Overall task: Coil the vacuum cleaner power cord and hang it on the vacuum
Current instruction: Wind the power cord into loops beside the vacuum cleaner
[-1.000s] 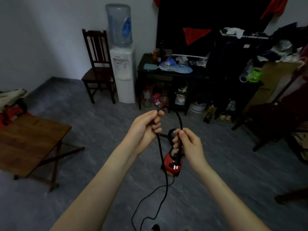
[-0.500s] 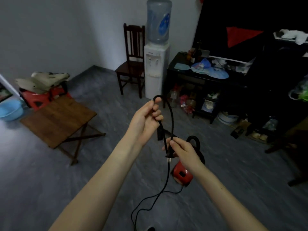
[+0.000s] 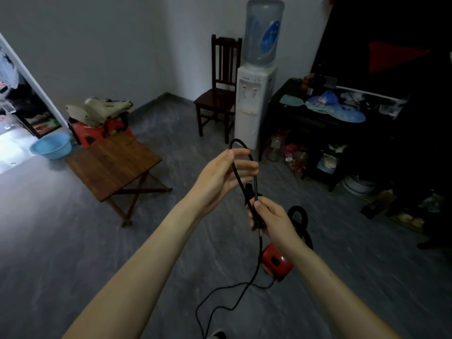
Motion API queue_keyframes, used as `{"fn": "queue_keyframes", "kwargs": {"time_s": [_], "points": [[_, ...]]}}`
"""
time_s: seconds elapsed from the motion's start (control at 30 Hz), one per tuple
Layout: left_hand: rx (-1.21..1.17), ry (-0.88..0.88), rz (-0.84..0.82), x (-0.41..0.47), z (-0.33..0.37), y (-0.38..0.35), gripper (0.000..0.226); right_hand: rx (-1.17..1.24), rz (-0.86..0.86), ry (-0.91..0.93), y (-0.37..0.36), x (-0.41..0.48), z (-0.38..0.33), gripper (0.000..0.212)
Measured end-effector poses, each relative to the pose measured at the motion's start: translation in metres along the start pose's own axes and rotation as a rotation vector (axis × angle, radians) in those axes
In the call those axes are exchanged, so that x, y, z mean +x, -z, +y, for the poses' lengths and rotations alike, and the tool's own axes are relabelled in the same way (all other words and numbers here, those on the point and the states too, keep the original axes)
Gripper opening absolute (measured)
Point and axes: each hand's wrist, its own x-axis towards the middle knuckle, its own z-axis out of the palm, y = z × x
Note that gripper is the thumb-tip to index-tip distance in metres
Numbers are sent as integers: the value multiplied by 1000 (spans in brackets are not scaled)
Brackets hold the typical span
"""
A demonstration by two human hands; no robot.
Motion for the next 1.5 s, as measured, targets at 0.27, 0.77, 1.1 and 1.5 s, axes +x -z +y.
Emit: {"fn": "queue_keyframes", "kwargs": {"time_s": [0.27,0.77,1.1,1.5], "points": [[437,55,80,-29,-25,0,18,134,10,47,14,0,-7,26],[779,-46,254,-51,-46,-1,30,128,123,27,16,-10,-11,6],[652,9,56,-53,-40,-8,30,157,37,-8,13,-21,-9,20],[477,10,185,-61,-33,6,14,-157,-204,25,19,-33,3,11]]}}
